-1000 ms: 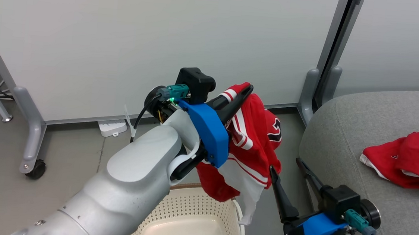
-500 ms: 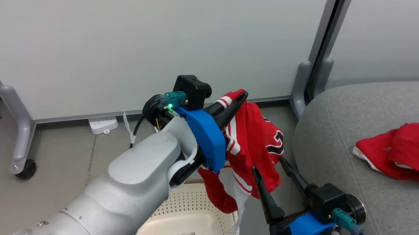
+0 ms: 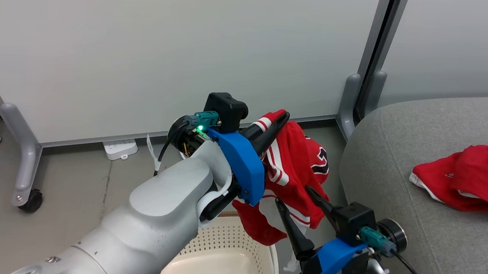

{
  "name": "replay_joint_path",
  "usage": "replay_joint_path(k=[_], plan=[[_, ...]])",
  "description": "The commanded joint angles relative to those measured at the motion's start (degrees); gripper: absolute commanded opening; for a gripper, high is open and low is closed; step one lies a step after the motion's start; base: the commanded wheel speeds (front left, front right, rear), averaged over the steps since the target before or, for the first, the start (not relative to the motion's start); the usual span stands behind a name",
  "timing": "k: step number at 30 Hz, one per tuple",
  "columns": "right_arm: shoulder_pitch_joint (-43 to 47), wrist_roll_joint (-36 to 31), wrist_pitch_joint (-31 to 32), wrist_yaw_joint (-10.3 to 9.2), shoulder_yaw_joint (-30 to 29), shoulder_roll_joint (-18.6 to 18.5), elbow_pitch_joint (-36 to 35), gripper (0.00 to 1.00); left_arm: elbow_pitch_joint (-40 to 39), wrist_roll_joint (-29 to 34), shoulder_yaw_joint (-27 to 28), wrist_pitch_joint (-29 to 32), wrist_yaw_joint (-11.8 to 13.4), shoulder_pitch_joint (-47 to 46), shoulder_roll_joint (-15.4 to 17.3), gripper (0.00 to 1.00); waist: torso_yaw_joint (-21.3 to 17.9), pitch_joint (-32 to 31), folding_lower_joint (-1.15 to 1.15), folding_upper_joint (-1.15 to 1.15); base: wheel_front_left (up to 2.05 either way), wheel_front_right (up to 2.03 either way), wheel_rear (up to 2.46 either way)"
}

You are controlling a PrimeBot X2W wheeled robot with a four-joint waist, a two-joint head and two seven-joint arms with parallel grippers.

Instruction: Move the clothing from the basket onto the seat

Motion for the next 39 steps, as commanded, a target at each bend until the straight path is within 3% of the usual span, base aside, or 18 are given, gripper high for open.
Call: replay_joint_path(k=[1,8,9,10,11,22,39], plan=[[-2.01,-0.08,0.47,-0.02,0.48,-0.13,1.6,1.0,-0.16,-0.51,-0.52,-0.5,0.15,-0.76,0.11,0.0,0.19,-0.24,0.0,0.0,0.0,0.0,0.0],[-10.86,3.07,-0.2,-0.03,4.05,0.47,14.36,1.0,-1.83,-3.06,-3.09,-0.78,0.49,-0.87,0.11,0.0,1.34,-1.36,0.0,0.0,0.0,0.0,0.0],[-11.75,3.64,-0.3,-0.02,4.47,0.56,15.92,0.78,-1.97,-3.33,-3.37,-0.85,0.58,-0.89,0.11,0.0,1.51,-1.46,0.0,0.0,0.0,0.0,0.0],[-12.73,3.81,-0.56,-0.02,5.04,0.66,17.15,0.09,-2.11,-3.56,-3.74,-0.95,0.64,-0.95,0.11,0.0,1.66,-1.57,0.0,0.0,0.0,0.0,0.0],[-13.63,4.2,-0.98,-0.02,5.72,0.76,18.22,0.0,-2.2,-3.84,-4.11,-1.06,0.7,-1.04,0.11,0.0,1.8,-1.65,0.0,0.0,0.0,0.0,0.0],[-17.44,6.76,-4.81,-0.02,7.57,1.29,24.47,0.0,-1.25,-5.89,-6.21,-2.08,0.97,-1.95,0.1,0.0,2.03,-1.87,0.0,0.0,0.0,0.0,0.0],[-19.32,7.53,-7.43,-0.02,8.75,1.54,28.08,0.0,0.01,-8.37,-7.55,-3.38,1.34,-2.93,0.1,0.0,0.52,-1.66,0.0,0.0,0.0,0.0,0.0]])
